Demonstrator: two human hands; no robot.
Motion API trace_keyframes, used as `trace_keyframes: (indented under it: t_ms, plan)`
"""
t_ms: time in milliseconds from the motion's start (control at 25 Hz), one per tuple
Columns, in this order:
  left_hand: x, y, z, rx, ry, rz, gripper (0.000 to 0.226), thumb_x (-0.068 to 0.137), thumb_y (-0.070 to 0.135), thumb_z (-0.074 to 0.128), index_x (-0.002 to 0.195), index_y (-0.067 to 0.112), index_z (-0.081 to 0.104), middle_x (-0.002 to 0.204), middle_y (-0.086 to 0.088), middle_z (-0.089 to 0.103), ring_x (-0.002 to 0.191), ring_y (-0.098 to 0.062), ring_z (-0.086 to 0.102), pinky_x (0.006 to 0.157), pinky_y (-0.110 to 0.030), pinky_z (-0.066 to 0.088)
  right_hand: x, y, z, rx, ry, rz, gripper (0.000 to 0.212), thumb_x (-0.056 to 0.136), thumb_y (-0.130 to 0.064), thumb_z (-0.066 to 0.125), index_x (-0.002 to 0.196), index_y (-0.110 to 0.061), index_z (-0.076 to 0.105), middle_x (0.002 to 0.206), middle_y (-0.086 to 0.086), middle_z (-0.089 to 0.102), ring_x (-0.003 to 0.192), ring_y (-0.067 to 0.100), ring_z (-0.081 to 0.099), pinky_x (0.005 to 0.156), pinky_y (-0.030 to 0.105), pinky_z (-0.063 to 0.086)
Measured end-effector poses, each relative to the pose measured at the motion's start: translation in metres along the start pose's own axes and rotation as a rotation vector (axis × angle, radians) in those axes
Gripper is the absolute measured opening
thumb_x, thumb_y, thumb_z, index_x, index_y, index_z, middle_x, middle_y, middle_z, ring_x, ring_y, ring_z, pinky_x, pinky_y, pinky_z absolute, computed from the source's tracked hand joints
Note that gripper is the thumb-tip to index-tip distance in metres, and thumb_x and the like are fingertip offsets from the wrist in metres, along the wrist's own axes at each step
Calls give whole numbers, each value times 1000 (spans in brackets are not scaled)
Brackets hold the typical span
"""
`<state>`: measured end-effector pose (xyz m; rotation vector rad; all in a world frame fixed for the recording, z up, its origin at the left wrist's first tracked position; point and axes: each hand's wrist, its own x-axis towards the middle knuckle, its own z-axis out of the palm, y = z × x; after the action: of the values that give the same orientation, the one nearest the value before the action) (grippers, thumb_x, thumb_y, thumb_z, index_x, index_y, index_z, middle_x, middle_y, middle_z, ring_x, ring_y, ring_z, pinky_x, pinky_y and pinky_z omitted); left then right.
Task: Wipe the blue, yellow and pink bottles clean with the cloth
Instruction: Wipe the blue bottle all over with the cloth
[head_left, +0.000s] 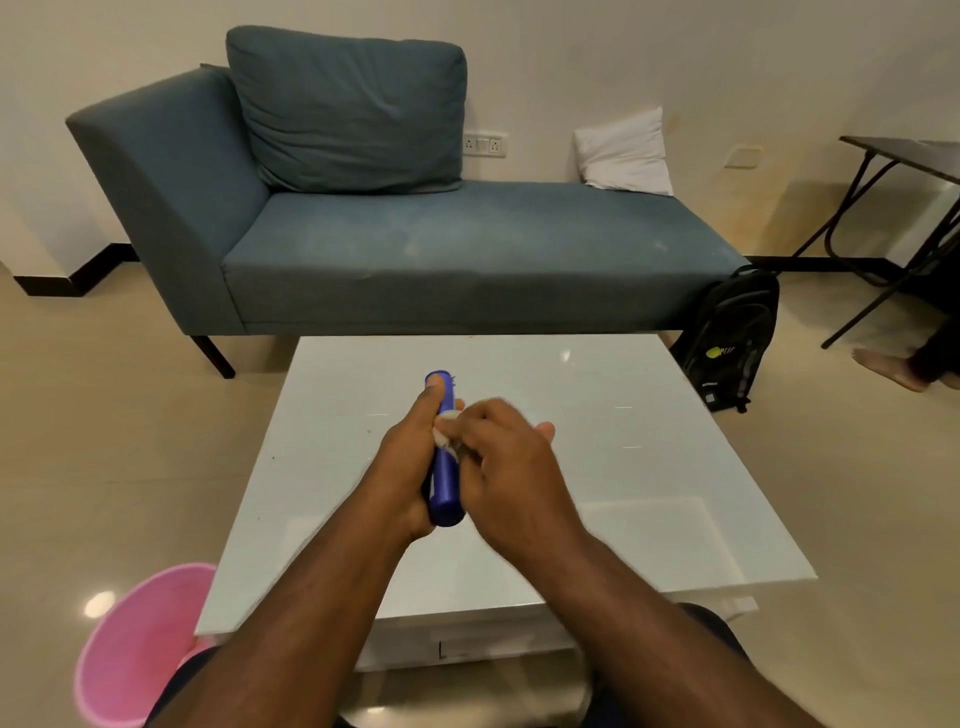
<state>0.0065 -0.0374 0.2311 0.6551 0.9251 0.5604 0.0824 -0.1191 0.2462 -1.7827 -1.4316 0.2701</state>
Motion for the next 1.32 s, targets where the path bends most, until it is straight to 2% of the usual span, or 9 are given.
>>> trace_keyframes:
  t_ms: [160, 360, 520, 680, 880, 960, 1120, 1240, 1320]
  plan:
    - [3, 2, -1, -27, 50, -59, 58, 88, 63, 58, 120, 16, 64, 98, -13, 74, 85, -31, 72, 73, -44, 61, -8, 5, -5, -41, -50, 1, 21, 94, -14, 53, 107, -19, 68, 100, -6, 60, 86, 6, 53, 84, 1, 35]
    - [2, 1, 1, -98, -26, -71, 42, 98, 39, 56, 130, 13, 58, 122, -18, 70, 100, -34, 69, 92, -53, 56, 17, 17, -21, 57, -24, 151, 34, 89, -12, 57, 80, -43, 68, 83, -21, 62, 85, 12, 62, 90, 49, 48]
    - [8, 3, 4, -202, 23, -84, 46, 98, 41, 55, 131, 8, 57, 113, -18, 70, 98, -31, 67, 89, -46, 57, 8, 13, -16, 85, 78, 94, 14, 90, -15, 59, 96, -24, 69, 93, -8, 66, 86, 10, 62, 89, 38, 52]
    - [9, 9, 5, -395, 61, -107, 42, 100, 36, 55, 127, 4, 55, 97, -18, 67, 89, -31, 67, 63, -48, 62, -11, 3, -4, -65, 209, -118, 15, 89, -13, 63, 103, -13, 69, 99, 0, 64, 85, 5, 57, 85, 1, 37]
    - [-2, 9, 16, -412, 92, -84, 36, 102, 28, 54, 130, 6, 53, 101, -18, 67, 88, -32, 66, 61, -47, 58, 8, 12, -7, -140, 320, -151, 22, 87, -24, 60, 100, -10, 69, 97, 5, 67, 85, 14, 62, 81, 35, 57]
    - [-1, 13, 19, -399, 101, -68, 39, 103, 28, 50, 134, 5, 52, 97, -17, 65, 84, -30, 65, 60, -42, 59, 7, 6, -3, -150, 349, -185, 20, 86, -22, 61, 98, -8, 70, 95, 6, 68, 85, 16, 62, 82, 27, 55]
    - [2, 18, 17, -356, 54, -53, 52, 107, 30, 38, 150, 2, 34, 88, -10, 55, 76, -22, 56, 110, -39, 38, -10, 5, 3, -120, 245, -360, 17, 88, -17, 58, 100, -11, 69, 97, 4, 69, 95, 11, 57, 93, 15, 44]
    - [-1, 13, 16, -475, 93, -69, 37, 103, 21, 51, 136, 5, 50, 97, -18, 63, 86, -31, 63, 90, -49, 51, 9, 13, -7, -116, 312, -239, 24, 90, -28, 54, 95, -12, 70, 93, 4, 70, 88, 14, 61, 84, 35, 55]
    - [-4, 14, 17, -479, 92, -76, 33, 102, 22, 53, 129, 4, 52, 98, -19, 64, 87, -32, 64, 77, -49, 53, 7, 11, -6, -114, 331, -247, 28, 91, -32, 53, 94, -10, 71, 91, 5, 70, 86, 14, 62, 84, 27, 54]
